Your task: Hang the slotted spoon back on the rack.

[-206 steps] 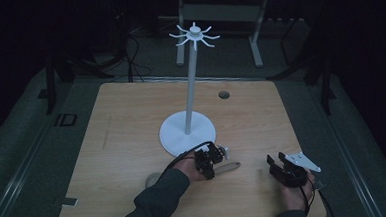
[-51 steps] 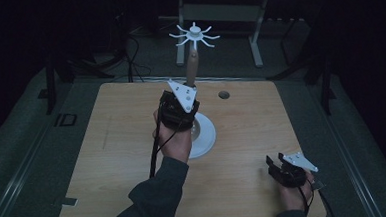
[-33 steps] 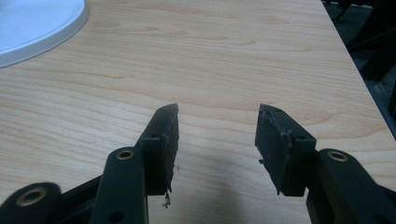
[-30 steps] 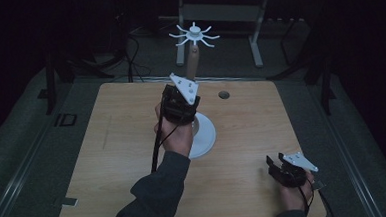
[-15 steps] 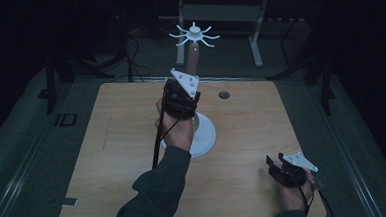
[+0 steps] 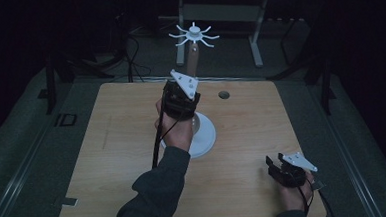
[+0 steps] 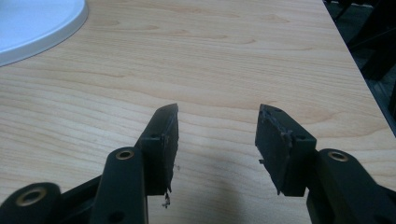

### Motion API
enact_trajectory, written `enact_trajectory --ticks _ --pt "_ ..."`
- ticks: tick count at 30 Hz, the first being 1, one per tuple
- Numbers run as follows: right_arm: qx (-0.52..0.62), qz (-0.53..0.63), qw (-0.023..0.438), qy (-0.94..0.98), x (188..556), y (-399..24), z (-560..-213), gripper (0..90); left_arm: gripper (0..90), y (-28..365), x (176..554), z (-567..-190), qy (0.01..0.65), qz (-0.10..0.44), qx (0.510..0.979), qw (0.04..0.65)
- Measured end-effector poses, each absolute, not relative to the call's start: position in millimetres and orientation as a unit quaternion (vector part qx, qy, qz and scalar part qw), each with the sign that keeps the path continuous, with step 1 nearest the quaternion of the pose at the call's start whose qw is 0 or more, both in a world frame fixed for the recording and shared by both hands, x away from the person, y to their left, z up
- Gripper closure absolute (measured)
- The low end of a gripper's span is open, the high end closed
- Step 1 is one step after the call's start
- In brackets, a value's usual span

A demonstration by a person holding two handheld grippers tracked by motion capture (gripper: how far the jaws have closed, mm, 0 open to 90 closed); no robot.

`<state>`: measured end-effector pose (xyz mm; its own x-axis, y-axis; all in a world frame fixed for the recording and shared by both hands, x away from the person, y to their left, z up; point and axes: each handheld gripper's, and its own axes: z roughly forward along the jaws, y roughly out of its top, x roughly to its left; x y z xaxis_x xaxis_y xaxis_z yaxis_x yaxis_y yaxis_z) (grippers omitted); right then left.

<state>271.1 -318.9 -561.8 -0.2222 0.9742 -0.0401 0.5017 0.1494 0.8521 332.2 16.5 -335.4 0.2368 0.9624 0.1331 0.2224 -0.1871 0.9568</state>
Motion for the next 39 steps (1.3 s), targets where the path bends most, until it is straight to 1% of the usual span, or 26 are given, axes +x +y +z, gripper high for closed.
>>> enact_trajectory --ticks 7,12,22,29,34,39 --pt "0.536 0.37 0.32 0.688 271 -318 -562 47.8 60.0 19 331 -343 0.443 0.406 0.659 0.453" --pt "0.537 0.37 0.32 0.687 271 -319 -562 47.6 55.6 24 328 -348 0.435 0.395 0.666 0.459" --pt "0.539 0.369 0.321 0.686 270 -319 -562 47.1 55.0 30 315 -349 0.417 0.39 0.677 0.465" --pt "0.54 0.369 0.32 0.685 270 -319 -562 47.0 55.0 35 310 -353 0.409 0.375 0.69 0.465" --pt "0.541 0.369 0.319 0.685 271 -320 -562 46.9 55.1 41 306 -358 0.408 0.368 0.688 0.474" --pt "0.544 0.367 0.314 0.686 272 -320 -563 46.0 55.1 48 300 -368 0.408 0.336 0.697 0.485"
